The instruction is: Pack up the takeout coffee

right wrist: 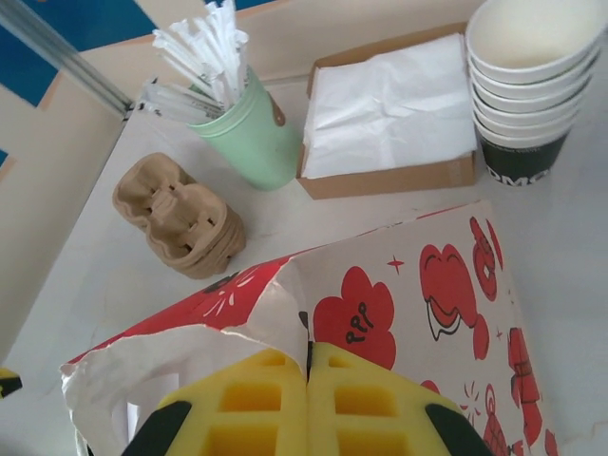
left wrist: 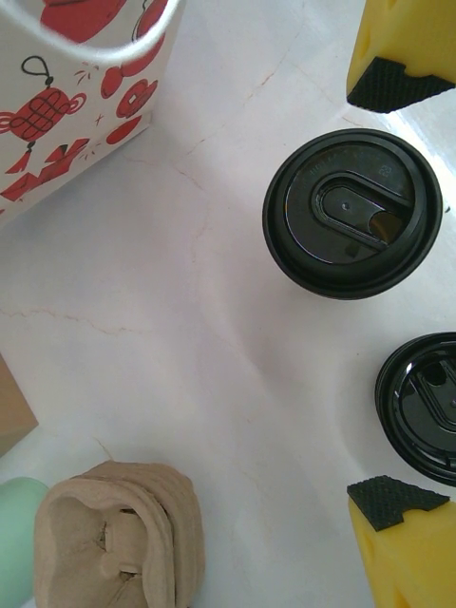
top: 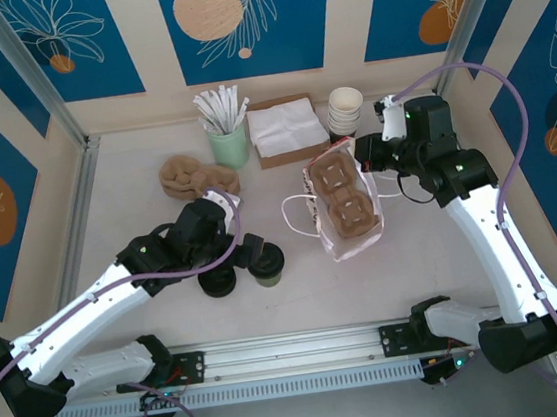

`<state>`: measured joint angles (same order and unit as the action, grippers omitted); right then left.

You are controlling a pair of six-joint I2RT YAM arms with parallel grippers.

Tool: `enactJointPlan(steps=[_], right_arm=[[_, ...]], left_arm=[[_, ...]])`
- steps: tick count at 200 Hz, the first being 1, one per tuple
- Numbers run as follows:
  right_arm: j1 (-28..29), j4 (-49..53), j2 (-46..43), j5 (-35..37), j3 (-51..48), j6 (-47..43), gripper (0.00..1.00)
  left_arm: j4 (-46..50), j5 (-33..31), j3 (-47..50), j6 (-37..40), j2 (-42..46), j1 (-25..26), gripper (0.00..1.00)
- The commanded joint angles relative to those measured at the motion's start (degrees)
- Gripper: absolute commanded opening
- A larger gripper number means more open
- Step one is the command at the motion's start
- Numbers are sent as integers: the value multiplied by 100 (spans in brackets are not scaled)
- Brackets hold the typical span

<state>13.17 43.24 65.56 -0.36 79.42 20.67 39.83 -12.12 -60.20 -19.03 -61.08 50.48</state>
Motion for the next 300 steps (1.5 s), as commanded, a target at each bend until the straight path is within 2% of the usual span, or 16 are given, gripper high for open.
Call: enactJointPlan(steps=[1,38,64,114,149,195,213,267,300], right_arm=[[28,556,165,369,416,1106,0],[14,986,223,274,523,2421,0],[21,1006,127,270,331,2909,0],[-262,779,-179,274,-493,3319,0],[-579,659,-210,-5,-919,3337,0],[-1052,623,-330,-400,-1139,2979,29],[-1229,650,-377,-595,-1139,2880,35],[-1496,1013,-428,-918,-772,2468,42],[-1557,1234,-464,-981,-544,2307,45]], left_arm=[[56,-32,-44,-53,38,-37,99],[123,22,-109,-75,-45,-38,98],[156,43,-85,-118,3,-31,98],[73,177,101,-285,144,-32,99],[-60,263,253,-318,147,-21,99],[-442,225,651,-374,80,191,99],[-564,91,803,-387,23,355,99],[-784,-350,975,-347,-370,884,99],[-897,-406,968,-355,-577,1018,99]])
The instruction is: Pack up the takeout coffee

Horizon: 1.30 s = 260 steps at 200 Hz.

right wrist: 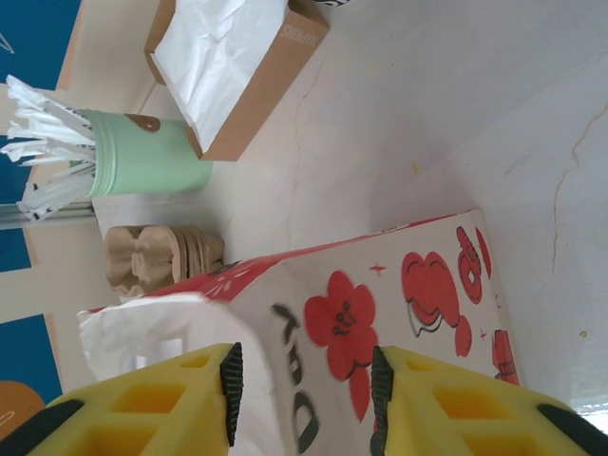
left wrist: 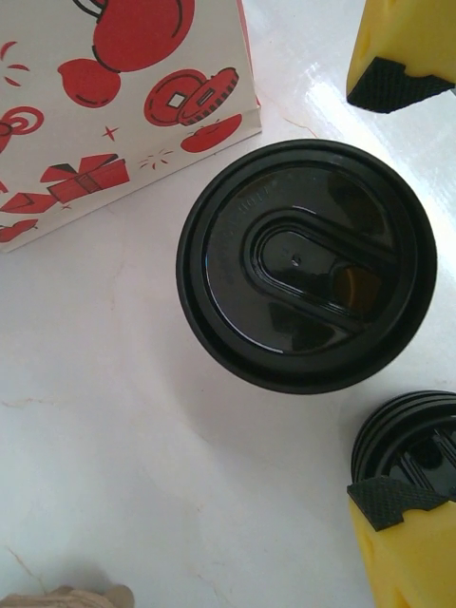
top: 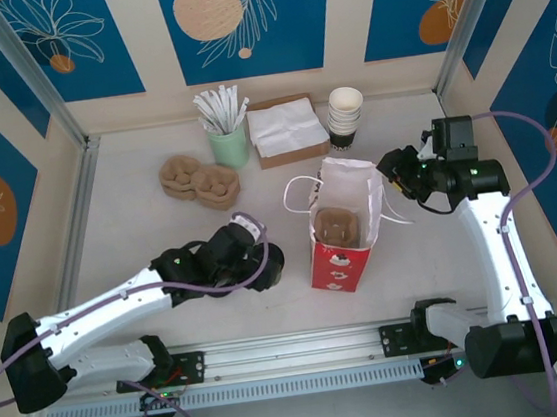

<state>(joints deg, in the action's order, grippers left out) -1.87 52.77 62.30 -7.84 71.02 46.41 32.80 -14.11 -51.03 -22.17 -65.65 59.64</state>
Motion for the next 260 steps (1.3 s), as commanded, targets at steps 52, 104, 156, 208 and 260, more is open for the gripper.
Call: enactJointPlan(steps=[52,104,156,208,260], right_arm=[[-190,356,-186,-323,360,-386,45],[-305,365,-199,-420,325,-423,45],[-375,367,-198,-508,259,-438,45],[-461,387,-254,-608,186,-458,45],[-568,405,-282,-688,113,-484,45]], left_arm=[[-201,-197,-73,-153,-461,180,99],[-199,-145,-127,-251,-632,239,97],[-117,-254,-257,-371,-674,258,92],[-46,-329,-346,-437,-679,284,90],[25,-271,-443,-497,-802,338,84]])
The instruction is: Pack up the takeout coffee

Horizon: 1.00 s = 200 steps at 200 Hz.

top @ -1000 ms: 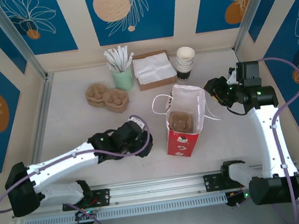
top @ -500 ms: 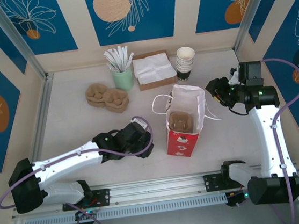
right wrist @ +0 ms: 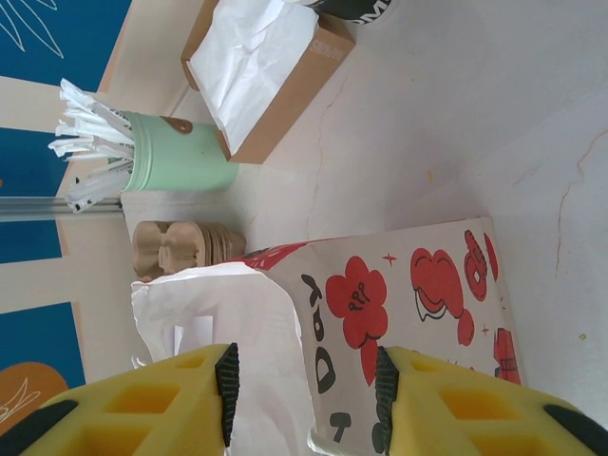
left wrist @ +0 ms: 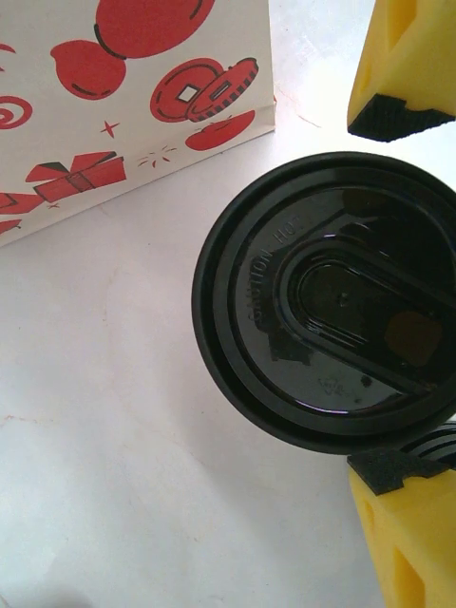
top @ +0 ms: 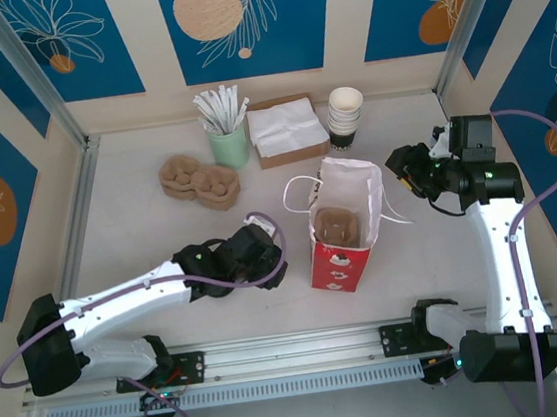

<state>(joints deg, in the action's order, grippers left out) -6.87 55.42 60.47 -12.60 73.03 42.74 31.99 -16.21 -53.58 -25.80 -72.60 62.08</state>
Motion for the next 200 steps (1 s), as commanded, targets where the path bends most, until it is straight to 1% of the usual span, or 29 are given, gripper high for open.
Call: enactJointPlan(steps=[1,56,119,170,200], right_arm=[[-68,138,-98,-214,-92,-117,45],[-173,153,-140,-314,-144,-150,45],[-336,149,-149,-475,-167,-176,45],[-384,145,-164,-539,-172,-186,45],[-402,162,-167,-568,-153,-196,45]], left_arm=[[106,-55,-188,-135,-106,93,84],[201,-132,-203,-236,-219,137,87],[334,-185,-255,-285,-359,155,81],[384,-194,-256,-311,-458,156,82],[370,-176,-253,-322,-502,155,81]])
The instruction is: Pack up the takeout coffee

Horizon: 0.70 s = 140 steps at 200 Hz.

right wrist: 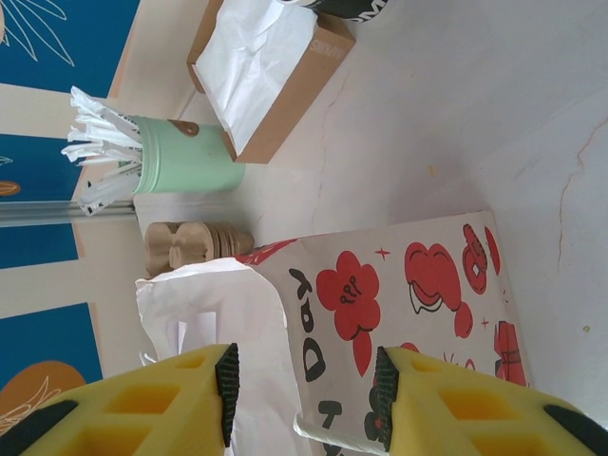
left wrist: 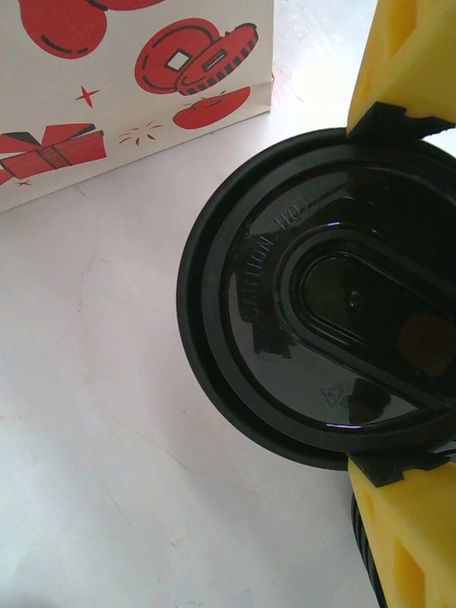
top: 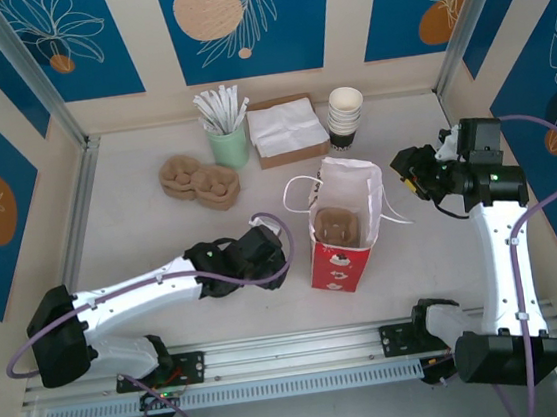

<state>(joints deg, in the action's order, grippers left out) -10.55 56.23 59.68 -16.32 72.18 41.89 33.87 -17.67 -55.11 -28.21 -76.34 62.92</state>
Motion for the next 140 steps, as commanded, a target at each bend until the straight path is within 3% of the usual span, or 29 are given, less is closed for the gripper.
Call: enactJointPlan(steps=[1,63,140], right_arm=[[-35,81,-88,-197,-66,-111,45],[-61,90,-88,-249,-73,-105,45],[-70,65,-75,-328,-53,-54,45]], left_arm=[[177,-32,-103,-85,-128,72,81],[132,4,-88,-106,-191,71,71],[67,-25,-239,-115,-84,72,71]])
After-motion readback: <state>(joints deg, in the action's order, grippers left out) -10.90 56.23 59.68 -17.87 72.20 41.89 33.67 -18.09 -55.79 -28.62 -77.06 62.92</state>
